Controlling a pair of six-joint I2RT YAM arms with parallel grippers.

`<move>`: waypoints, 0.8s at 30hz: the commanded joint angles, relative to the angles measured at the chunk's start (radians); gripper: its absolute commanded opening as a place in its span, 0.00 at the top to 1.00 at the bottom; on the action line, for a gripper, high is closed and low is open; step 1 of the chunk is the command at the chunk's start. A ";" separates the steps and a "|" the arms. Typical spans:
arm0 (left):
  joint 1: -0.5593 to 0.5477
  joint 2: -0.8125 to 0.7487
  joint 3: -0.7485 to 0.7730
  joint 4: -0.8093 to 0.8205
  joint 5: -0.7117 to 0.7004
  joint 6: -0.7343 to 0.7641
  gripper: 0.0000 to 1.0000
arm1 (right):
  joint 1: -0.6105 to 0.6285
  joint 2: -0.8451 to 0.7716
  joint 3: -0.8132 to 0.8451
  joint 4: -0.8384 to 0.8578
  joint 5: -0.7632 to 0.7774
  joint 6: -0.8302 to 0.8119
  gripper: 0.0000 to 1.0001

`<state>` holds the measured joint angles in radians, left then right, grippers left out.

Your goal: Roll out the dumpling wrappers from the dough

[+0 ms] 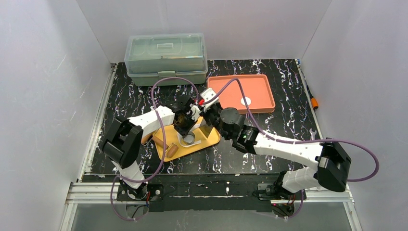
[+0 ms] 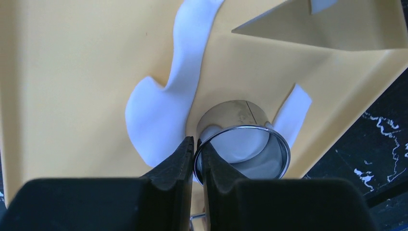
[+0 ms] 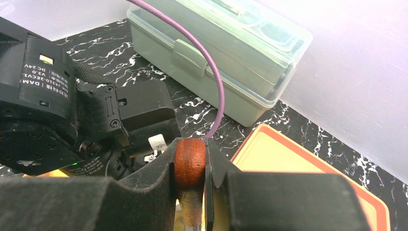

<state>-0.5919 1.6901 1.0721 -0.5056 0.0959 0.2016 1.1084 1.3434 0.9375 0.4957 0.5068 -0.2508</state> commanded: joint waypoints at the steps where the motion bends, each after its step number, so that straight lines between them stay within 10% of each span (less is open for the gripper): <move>1: -0.015 0.036 0.055 0.025 0.020 -0.002 0.91 | 0.004 -0.054 0.011 0.049 0.079 0.004 0.99; 24: -0.059 0.169 0.246 -0.041 0.019 0.043 0.76 | 0.003 -0.219 0.001 -0.055 0.230 -0.093 0.99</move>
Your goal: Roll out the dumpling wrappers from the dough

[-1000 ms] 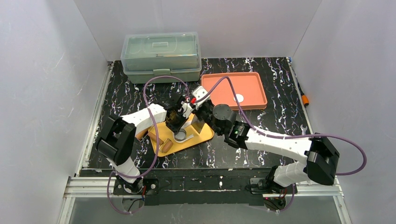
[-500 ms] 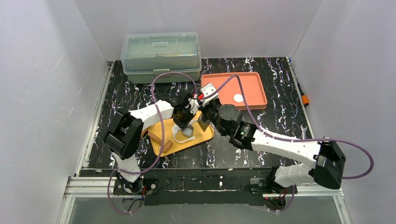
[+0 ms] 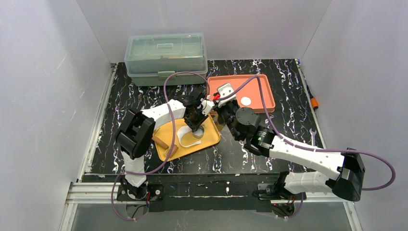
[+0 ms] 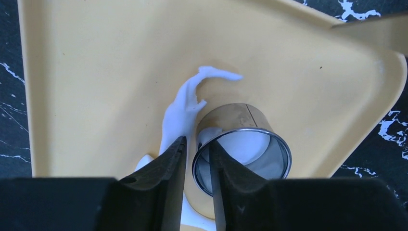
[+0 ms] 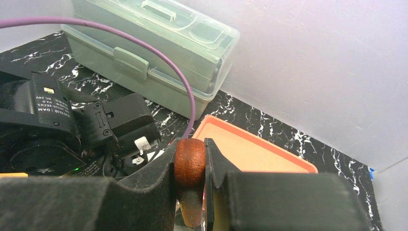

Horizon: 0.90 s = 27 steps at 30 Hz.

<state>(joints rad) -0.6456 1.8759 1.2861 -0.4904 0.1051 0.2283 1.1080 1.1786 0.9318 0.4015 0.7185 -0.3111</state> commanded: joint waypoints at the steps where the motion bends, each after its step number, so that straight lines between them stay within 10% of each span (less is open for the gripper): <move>1: -0.005 -0.022 0.038 -0.063 0.009 0.018 0.73 | 0.004 -0.058 0.010 0.030 0.000 -0.040 0.99; 17: 0.022 -0.173 0.128 -0.180 0.096 0.060 0.43 | 0.004 -0.046 0.127 -0.079 -0.154 -0.040 0.99; 27: 0.344 -0.429 0.072 -0.312 0.190 0.112 0.27 | 0.013 0.145 0.399 -0.326 -0.557 -0.026 0.99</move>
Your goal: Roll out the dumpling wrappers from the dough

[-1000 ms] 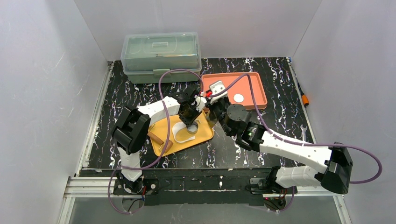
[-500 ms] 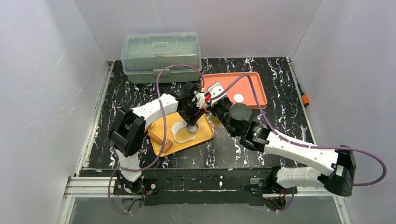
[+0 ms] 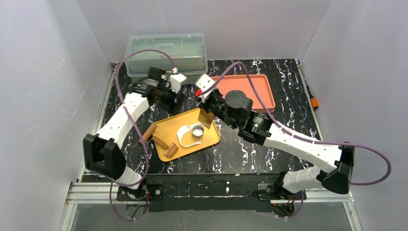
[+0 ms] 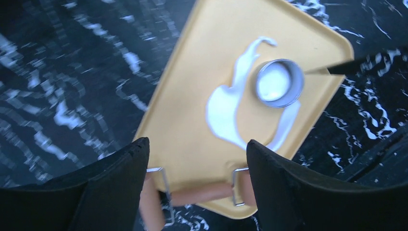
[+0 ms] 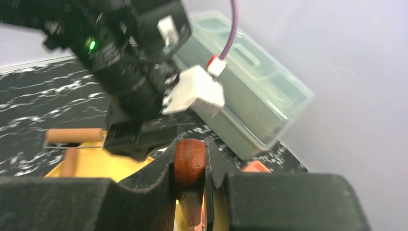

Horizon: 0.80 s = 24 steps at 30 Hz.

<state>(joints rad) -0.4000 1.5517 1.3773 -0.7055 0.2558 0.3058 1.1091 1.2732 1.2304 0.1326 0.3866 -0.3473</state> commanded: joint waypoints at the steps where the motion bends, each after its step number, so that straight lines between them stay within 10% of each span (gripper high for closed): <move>1: 0.129 -0.126 -0.031 -0.105 0.036 0.034 0.25 | 0.013 0.069 0.116 -0.068 -0.259 0.010 0.99; 9: 0.354 -0.171 -0.089 -0.162 0.089 0.006 0.23 | 0.054 0.239 0.229 -0.089 -0.332 -0.043 0.99; 24: 0.371 -0.203 -0.242 -0.216 0.066 0.052 0.34 | 0.066 0.440 0.267 -0.001 -0.316 -0.068 0.99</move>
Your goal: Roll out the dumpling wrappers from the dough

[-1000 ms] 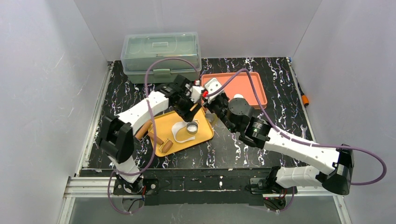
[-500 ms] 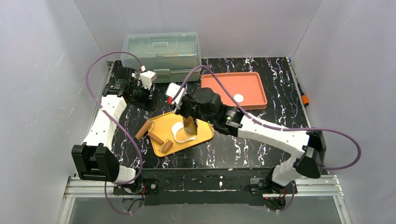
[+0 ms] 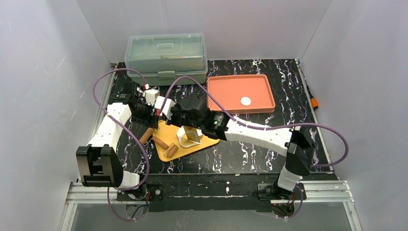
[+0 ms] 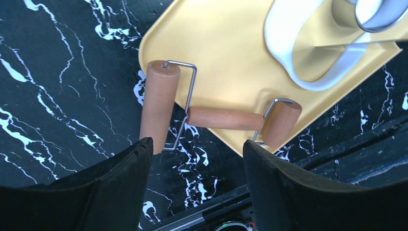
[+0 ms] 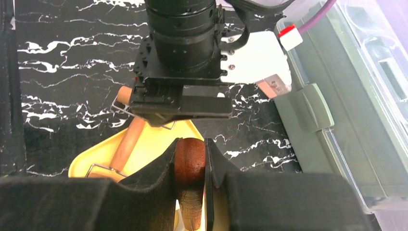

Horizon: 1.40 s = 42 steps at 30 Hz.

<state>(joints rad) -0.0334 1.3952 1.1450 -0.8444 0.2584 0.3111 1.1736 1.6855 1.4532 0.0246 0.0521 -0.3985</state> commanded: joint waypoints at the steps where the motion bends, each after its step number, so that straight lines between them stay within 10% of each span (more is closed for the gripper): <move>1: 0.004 -0.044 -0.024 -0.080 0.063 0.047 0.35 | 0.002 0.037 0.045 0.121 0.020 -0.018 0.99; 24: -0.045 0.045 -0.228 0.040 -0.028 0.052 0.47 | 0.001 0.211 0.058 0.573 0.269 -0.002 0.99; 42: -0.046 0.032 -0.240 0.061 -0.025 0.056 0.47 | -0.004 0.349 0.231 0.597 0.286 0.028 0.99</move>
<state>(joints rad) -0.0803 1.4521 0.9089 -0.7666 0.2249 0.3584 1.1717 2.0365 1.6291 0.5545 0.3176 -0.4053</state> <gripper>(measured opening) 0.530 0.252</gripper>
